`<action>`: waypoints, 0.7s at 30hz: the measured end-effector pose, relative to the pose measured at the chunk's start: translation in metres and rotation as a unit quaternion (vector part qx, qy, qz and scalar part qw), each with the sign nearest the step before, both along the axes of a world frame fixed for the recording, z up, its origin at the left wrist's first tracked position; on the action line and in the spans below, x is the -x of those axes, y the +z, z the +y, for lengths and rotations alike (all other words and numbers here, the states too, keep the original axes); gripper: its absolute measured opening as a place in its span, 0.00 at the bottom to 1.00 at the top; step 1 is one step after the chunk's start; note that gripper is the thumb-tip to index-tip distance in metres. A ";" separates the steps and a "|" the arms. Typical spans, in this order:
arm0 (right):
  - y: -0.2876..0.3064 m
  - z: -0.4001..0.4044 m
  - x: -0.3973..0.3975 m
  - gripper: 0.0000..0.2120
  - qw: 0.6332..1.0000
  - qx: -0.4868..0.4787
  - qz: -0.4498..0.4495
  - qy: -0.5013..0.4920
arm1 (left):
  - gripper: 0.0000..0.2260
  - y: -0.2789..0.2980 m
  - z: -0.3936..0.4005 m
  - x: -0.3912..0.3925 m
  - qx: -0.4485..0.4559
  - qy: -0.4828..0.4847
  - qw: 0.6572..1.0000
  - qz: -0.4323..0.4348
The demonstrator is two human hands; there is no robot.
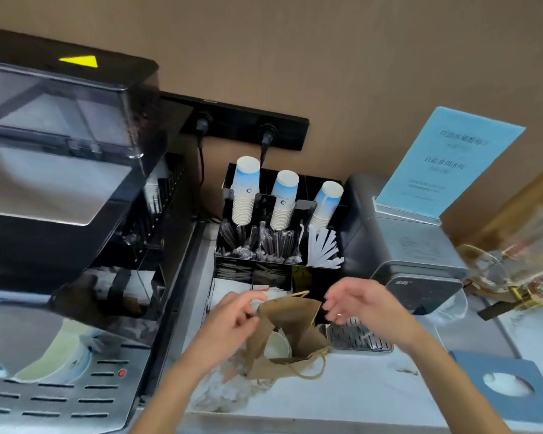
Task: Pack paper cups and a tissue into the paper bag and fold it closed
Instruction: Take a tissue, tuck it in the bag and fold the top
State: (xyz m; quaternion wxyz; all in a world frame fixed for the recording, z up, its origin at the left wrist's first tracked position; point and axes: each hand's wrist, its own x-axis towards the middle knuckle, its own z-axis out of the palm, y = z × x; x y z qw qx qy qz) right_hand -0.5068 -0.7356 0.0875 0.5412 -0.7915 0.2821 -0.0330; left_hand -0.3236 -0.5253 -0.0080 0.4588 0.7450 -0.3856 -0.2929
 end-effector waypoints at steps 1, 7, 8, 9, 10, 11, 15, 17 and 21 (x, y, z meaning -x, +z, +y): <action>-0.007 -0.008 0.015 0.10 0.998 0.000 -0.016 -0.060 | 0.21 -0.002 0.006 -0.005 0.006 0.034 0.999 0.007; -0.126 0.001 0.057 0.17 0.984 0.100 0.146 -0.034 | 0.19 -0.040 0.027 0.003 -0.146 -0.048 0.988 -0.020; -0.140 0.007 0.053 0.22 0.979 0.118 0.169 -0.005 | 0.21 -0.047 0.025 0.008 -0.146 -0.070 0.987 -0.022; -0.152 0.012 0.049 0.26 0.977 0.116 0.176 0.011 | 0.23 -0.054 0.021 0.013 -0.139 -0.083 0.987 -0.023; -0.159 0.018 0.043 0.29 0.978 0.110 0.179 0.016 | 0.25 -0.059 0.015 0.019 -0.133 -0.091 0.987 -0.021; -0.162 0.024 0.035 0.31 0.979 0.106 0.176 0.013 | 0.26 -0.064 0.010 0.023 -0.129 -0.092 0.987 -0.022; -0.167 0.035 0.009 0.34 0.985 0.068 0.162 -0.003 | 0.29 -0.071 -0.008 0.028 -0.124 -0.078 0.988 -0.043; -0.168 0.036 0.003 0.33 0.988 0.054 0.147 0.004 | 0.24 -0.072 -0.014 0.026 -0.120 -0.086 0.988 -0.039; -0.169 0.038 -0.005 0.28 0.996 0.005 0.084 -0.031 | 0.17 -0.084 -0.016 0.016 -0.116 -0.074 0.987 -0.078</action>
